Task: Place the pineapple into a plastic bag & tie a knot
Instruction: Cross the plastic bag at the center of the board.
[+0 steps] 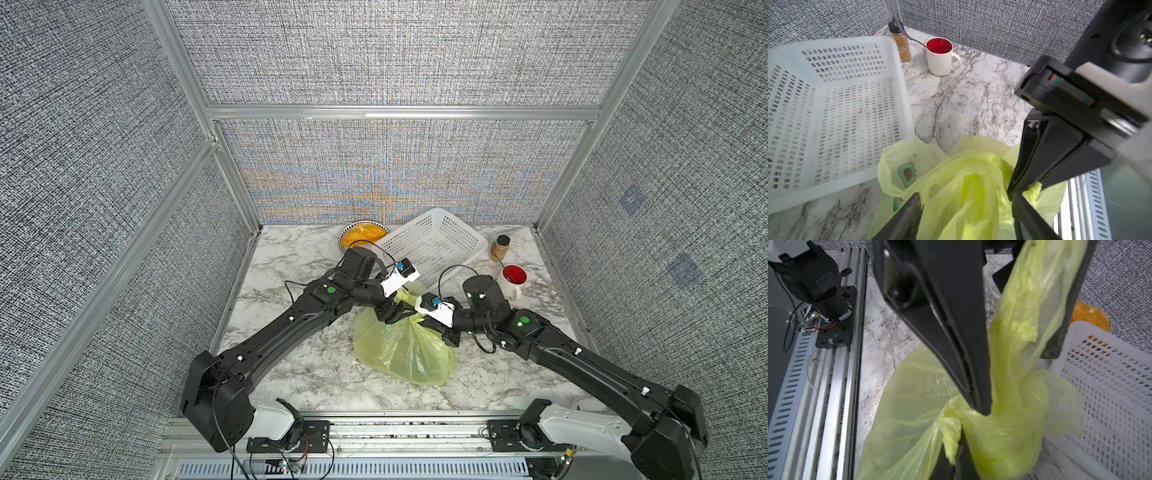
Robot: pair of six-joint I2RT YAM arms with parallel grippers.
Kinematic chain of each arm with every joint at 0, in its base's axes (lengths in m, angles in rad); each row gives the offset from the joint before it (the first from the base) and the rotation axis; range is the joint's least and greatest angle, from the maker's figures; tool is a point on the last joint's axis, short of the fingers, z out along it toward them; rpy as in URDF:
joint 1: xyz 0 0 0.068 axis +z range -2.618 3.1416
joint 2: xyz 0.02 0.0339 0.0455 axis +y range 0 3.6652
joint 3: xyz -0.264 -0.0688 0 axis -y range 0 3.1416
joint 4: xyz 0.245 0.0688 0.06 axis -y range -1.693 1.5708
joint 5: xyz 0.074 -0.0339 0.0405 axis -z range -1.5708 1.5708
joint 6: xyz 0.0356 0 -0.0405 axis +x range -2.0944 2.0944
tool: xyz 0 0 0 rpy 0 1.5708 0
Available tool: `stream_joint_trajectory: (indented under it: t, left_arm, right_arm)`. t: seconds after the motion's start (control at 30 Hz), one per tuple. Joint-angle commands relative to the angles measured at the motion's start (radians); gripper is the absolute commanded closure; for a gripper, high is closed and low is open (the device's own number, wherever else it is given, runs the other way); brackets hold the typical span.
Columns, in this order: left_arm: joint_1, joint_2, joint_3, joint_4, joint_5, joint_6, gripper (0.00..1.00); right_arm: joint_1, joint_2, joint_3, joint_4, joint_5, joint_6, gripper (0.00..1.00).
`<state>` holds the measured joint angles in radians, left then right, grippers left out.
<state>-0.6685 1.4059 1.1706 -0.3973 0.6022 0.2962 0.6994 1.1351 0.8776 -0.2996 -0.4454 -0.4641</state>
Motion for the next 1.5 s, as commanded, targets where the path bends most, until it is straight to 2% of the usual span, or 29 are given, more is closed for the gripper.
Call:
stream_joint_trajectory:
  t: [0.0, 0.17, 0.27, 0.37, 0.57, 0.83, 0.93, 1.0, 1.1, 1.27, 1.37, 1.47]
  left_arm:
    - [0.018, 0.02, 0.033, -0.063, 0.028, 0.108, 0.27]
    - [0.031, 0.076, 0.109, -0.2, 0.142, 0.239, 0.22]
    - [0.032, 0.138, 0.163, -0.306, 0.222, 0.335, 0.22]
    - [0.03, 0.216, 0.235, -0.409, 0.251, 0.411, 0.24]
    - [0.032, 0.289, 0.316, -0.521, 0.241, 0.475, 0.47]
    - [0.037, 0.266, 0.307, -0.558, 0.218, 0.486, 0.89]
    - [0.037, 0.239, 0.287, -0.495, 0.226, 0.435, 0.96]
    - [0.037, 0.212, 0.257, -0.399, 0.242, 0.357, 1.0]
    - [0.038, 0.174, 0.204, -0.235, 0.266, 0.203, 1.0]
    - [0.034, 0.104, 0.08, 0.03, 0.225, -0.055, 1.0]
    - [0.034, 0.063, 0.015, 0.124, 0.207, -0.16, 1.0]
    - [0.034, 0.039, -0.02, 0.141, 0.212, -0.203, 1.0]
  right_arm:
    - [0.002, 0.002, -0.004, 0.036, -0.034, 0.016, 1.0]
    - [0.002, 0.003, -0.011, 0.047, -0.047, 0.019, 1.0]
    - [0.003, 0.008, -0.011, 0.051, -0.051, 0.018, 1.0]
    - [0.004, 0.012, -0.011, 0.052, -0.056, 0.018, 1.0]
    - [0.004, 0.005, -0.013, 0.039, -0.056, 0.012, 1.0]
    - [0.004, -0.004, -0.008, 0.015, -0.068, -0.005, 1.0]
    - [0.012, 0.005, 0.007, -0.004, -0.082, -0.016, 1.0]
    - [0.023, 0.013, 0.014, -0.005, -0.084, -0.018, 1.0]
    - [0.034, 0.026, 0.006, 0.031, -0.08, -0.004, 1.0]
    - [0.065, 0.055, -0.021, 0.099, -0.082, 0.023, 1.0]
    - [0.074, 0.076, -0.052, 0.144, -0.054, 0.035, 1.0]
    - [0.076, 0.094, -0.068, 0.195, 0.038, 0.048, 1.0]
